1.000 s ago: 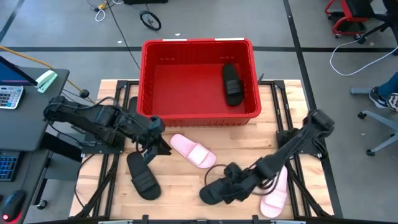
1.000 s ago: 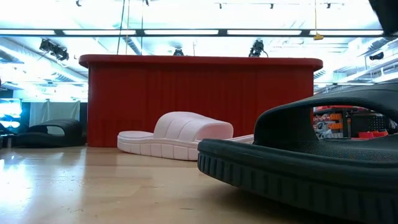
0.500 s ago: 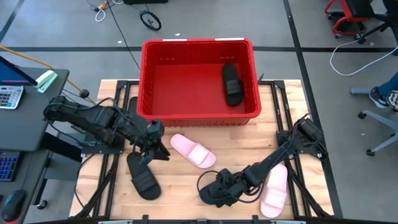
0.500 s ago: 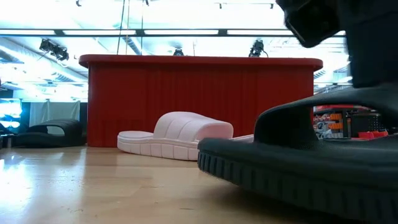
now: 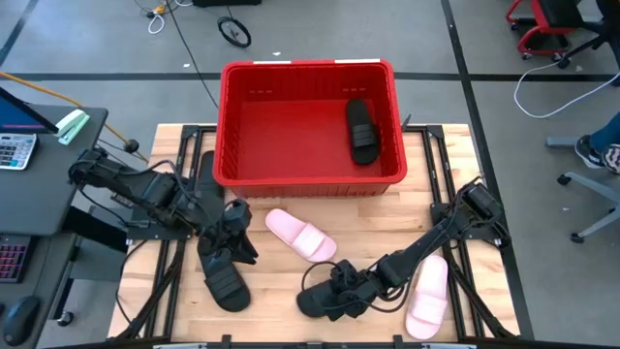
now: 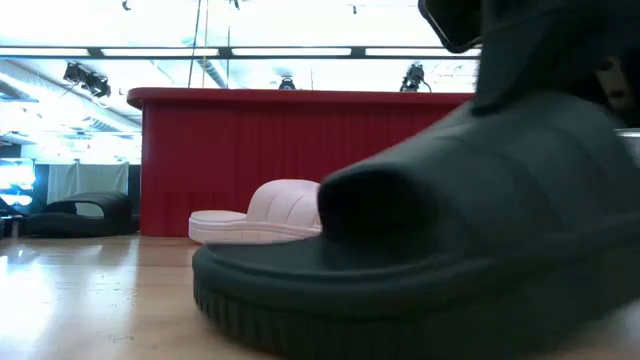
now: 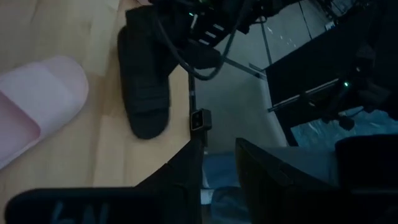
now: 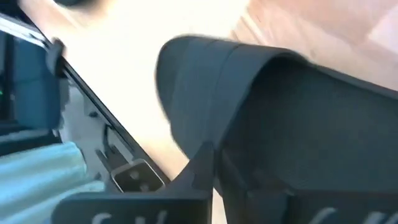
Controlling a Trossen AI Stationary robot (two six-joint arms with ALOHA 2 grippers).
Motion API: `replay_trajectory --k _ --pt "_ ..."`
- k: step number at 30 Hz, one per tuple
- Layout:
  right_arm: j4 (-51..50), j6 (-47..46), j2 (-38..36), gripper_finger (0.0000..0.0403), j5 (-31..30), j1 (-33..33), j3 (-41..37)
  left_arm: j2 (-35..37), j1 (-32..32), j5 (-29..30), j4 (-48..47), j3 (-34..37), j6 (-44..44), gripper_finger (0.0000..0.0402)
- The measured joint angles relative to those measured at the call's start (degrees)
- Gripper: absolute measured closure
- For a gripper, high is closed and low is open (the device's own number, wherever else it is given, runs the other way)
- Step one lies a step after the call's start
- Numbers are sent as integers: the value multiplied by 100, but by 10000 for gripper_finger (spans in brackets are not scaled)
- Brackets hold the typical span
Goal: Pick and place slides into bin
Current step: Put the black slide into the red bin
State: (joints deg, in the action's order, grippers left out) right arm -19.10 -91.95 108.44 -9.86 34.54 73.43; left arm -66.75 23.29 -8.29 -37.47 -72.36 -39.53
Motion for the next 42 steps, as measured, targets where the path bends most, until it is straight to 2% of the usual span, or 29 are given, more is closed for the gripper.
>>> replay_trajectory --k 4,10,15,18,22,28,35,42 --pt "380 -76 -117 394 -470 35 -3 1 148 102 2 0 -32 308" --pt "803 187 -875 397 -2588 380 0 1 448 118 115 0 -131 319" --pt "816 928 -1515 398 -4020 529 0 -48 689 437 877 0 12 314" --pt "812 1467 -1805 398 -4516 538 0 -140 792 576 1309 0 7 302" --pt "802 2040 -2049 398 -5049 452 0 -291 621 718 1536 0 226 273" --pt "789 2562 -2212 398 -5072 269 0 -377 -98 1799 1544 2 614 229" --pt "792 2759 -2264 398 -5060 246 0 -375 -999 1799 1629 2 723 203" --pt "789 2998 -2277 398 -5104 36 0 -529 -1491 1580 1852 0 721 196"
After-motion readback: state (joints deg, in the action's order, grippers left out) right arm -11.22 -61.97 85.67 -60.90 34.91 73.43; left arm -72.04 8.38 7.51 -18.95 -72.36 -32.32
